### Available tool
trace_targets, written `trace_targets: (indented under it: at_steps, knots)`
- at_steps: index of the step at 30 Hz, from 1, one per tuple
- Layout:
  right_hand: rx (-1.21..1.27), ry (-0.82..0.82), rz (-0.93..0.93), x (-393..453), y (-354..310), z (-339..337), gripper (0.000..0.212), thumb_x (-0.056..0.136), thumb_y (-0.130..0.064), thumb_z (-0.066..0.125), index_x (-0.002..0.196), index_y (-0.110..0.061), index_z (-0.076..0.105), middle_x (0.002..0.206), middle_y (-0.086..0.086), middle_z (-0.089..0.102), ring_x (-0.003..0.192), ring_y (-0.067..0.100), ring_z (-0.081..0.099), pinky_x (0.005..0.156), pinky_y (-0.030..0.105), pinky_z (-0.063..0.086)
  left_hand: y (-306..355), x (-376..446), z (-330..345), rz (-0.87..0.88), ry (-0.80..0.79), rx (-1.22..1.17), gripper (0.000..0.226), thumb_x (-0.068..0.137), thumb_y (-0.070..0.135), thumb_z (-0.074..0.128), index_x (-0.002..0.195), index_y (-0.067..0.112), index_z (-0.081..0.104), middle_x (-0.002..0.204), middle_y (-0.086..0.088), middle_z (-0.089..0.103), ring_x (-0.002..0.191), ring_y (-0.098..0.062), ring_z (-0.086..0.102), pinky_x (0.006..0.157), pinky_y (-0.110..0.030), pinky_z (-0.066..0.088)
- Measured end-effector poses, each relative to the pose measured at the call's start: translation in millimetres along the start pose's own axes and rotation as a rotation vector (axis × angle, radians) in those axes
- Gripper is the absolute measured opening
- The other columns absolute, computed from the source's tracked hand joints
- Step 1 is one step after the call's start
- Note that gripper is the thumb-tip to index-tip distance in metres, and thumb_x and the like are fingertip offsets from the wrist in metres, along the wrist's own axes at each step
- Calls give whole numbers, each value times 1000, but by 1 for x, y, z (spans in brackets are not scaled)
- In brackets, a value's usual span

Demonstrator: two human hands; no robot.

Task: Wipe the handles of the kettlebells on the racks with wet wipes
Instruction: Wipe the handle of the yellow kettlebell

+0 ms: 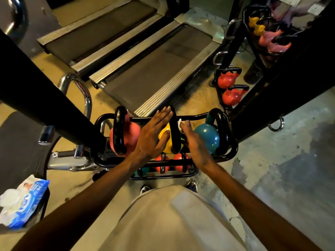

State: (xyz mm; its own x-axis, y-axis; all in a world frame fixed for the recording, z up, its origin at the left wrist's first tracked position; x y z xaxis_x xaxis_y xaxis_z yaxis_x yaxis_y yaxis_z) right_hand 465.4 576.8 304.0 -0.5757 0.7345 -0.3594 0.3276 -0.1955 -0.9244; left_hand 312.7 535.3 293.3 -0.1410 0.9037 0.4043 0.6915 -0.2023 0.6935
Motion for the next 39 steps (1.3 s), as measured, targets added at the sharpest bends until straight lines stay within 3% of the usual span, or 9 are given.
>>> trace_targets:
  at_steps: [2,4,10,14,20,26,32,36,39]
  knots:
    - [-104,8,-111,-4,1,11,77,101,-71,20,165,-28,23,171,-12,19,140,-28,13,112,0,12,-1,-17,-2,-29,12,-17,57,97,12,51,152,0,47,163,-16,40,155,-29,34,121,-61,34]
    - [-261,-4,-210,8,2,14,80,100,-72,15,167,-28,16,173,-13,11,143,-29,3,110,-5,4,0,-34,0,-20,-1,-27,59,94,13,51,152,-2,47,164,-17,39,155,-31,34,122,-61,33]
    - [-772,-128,-563,58,-21,-5,88,101,-74,12,157,-15,46,170,1,31,159,7,15,130,31,14,10,-53,9,42,-34,-15,67,85,0,63,150,-5,47,164,-20,37,156,-31,32,125,-55,31]
    - [-795,-196,-510,95,-36,-9,82,102,-73,18,144,-17,61,159,0,49,152,9,34,125,28,26,15,-53,13,90,-61,10,65,87,3,63,150,-5,47,164,-22,35,157,-32,29,124,-57,32]
    - [-531,31,-147,119,-36,-8,83,100,-78,17,121,-18,71,118,7,73,112,22,65,98,38,47,20,-42,14,95,-36,28,62,91,5,62,151,-4,47,164,-20,37,157,-31,29,126,-53,30]
    - [382,113,297,117,-14,-12,65,106,-59,41,120,0,64,113,20,70,107,33,69,94,42,55,17,-38,16,83,-56,36,58,97,18,55,151,-1,48,164,-17,38,157,-28,29,125,-54,32]
    - [462,91,344,98,-7,-13,29,104,-35,56,102,-8,66,79,7,72,64,17,70,66,31,57,10,-35,15,105,-78,32,56,95,16,59,149,1,53,163,-14,41,156,-25,33,125,-52,31]
    - [403,190,317,88,11,-16,20,104,-23,59,92,-9,68,77,6,70,62,15,67,58,26,56,3,-32,14,117,-85,27,53,95,18,59,145,1,58,161,-14,45,154,-28,37,122,-56,34]
    - [378,247,268,78,18,-18,20,101,-17,64,112,-2,69,87,13,69,67,18,68,56,26,58,6,-33,13,77,-78,4,54,94,19,57,146,3,58,161,-12,45,154,-26,36,122,-56,33]
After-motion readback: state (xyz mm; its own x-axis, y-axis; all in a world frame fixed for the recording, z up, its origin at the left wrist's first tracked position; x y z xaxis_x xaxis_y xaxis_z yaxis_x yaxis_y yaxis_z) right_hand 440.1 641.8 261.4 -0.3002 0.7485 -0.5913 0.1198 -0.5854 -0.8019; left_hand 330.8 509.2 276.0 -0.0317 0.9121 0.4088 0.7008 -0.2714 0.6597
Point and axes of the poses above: each hand's wrist, its own x-axis towards the middle knuckle, its own z-axis out of the palm, y = z × x, the point moved 5 cm from there along x, towards the middle knuckle
